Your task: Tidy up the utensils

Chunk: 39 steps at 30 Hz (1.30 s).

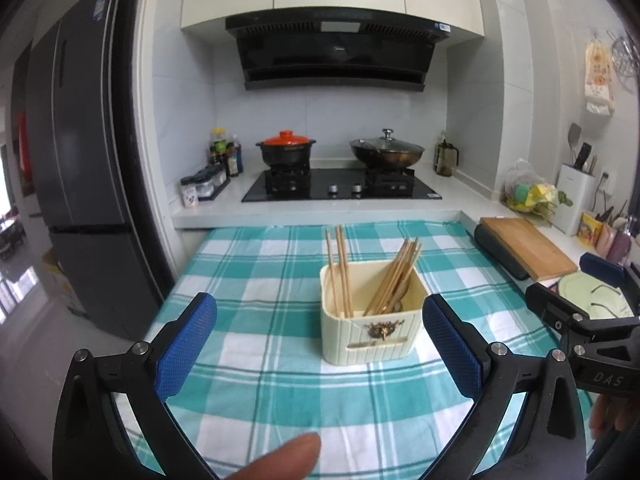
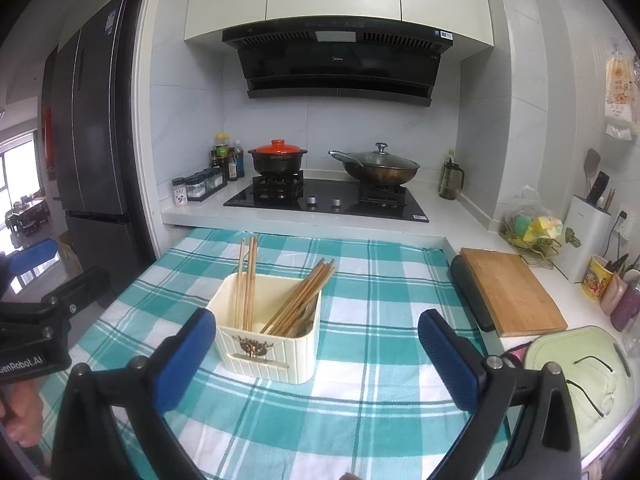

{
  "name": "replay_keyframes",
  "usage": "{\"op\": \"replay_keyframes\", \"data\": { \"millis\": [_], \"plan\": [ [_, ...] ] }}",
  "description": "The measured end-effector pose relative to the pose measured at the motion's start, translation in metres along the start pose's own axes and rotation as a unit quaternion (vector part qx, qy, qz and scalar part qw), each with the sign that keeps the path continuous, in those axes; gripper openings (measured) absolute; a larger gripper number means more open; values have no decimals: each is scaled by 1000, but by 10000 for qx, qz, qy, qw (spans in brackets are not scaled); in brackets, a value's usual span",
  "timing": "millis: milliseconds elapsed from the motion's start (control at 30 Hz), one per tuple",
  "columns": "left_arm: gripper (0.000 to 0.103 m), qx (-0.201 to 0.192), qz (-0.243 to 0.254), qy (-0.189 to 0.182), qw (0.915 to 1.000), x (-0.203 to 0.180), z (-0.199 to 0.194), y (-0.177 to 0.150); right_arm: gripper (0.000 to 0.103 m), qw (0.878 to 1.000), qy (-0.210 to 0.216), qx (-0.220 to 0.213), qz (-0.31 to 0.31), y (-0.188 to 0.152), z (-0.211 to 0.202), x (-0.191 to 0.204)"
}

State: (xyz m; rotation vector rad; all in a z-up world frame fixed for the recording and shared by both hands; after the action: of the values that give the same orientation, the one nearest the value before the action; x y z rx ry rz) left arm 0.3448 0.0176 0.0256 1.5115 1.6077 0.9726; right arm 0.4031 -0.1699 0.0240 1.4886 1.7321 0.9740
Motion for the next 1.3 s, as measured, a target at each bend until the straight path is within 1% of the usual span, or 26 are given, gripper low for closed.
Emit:
{"op": "replay_keyframes", "data": {
  "millis": [67, 200, 267, 300, 433, 567, 700, 767, 1300],
  "plan": [
    [103, 88, -10, 154, 9998, 2, -8, -13, 103, 10000, -56, 48, 39, -11, -14, 3],
    [103, 328, 29, 539, 9980, 8, -23, -28, 103, 9998, 13, 162, 80, -27, -39, 10],
    [103, 328, 69, 792, 9963, 10, -32, -30, 103, 9999, 67, 119, 75, -30, -50, 14],
    [103, 316, 102, 817, 9961, 9, -37, -31, 103, 9999, 95, 109, 80, -31, -55, 16],
    [103, 440, 94, 550, 9975, 5, -52, -39, 103, 9999, 115, 72, -17, -36, -71, 27],
    [103, 438, 161, 627, 9969, 4, -63, -38, 103, 9997, 201, 51, -113, -39, -84, 37],
    [103, 411, -24, 391, 9984, 6, -69, -35, 103, 9995, 238, -9, -186, -37, -95, 42],
    [103, 393, -89, 331, 9986, 7, -72, -34, 103, 9995, 222, -48, -214, -36, -101, 43],
    [103, 345, -50, 425, 9985, 7, -77, -34, 103, 9996, 188, -47, -184, -38, -104, 42]
  ]
}}
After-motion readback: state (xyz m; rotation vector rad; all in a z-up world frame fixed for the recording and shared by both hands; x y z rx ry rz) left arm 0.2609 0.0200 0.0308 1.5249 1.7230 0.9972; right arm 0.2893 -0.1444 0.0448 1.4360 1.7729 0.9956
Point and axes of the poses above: each gripper's, at about its wrist camera, not at the fingertips, and z roughly the way its jaws point, x to its left, y to its top, the point moved 7 cm from there along z, roughly the way its jaws point, and after that the axes turned 2 degrees about -y, right-handed, at the moved point
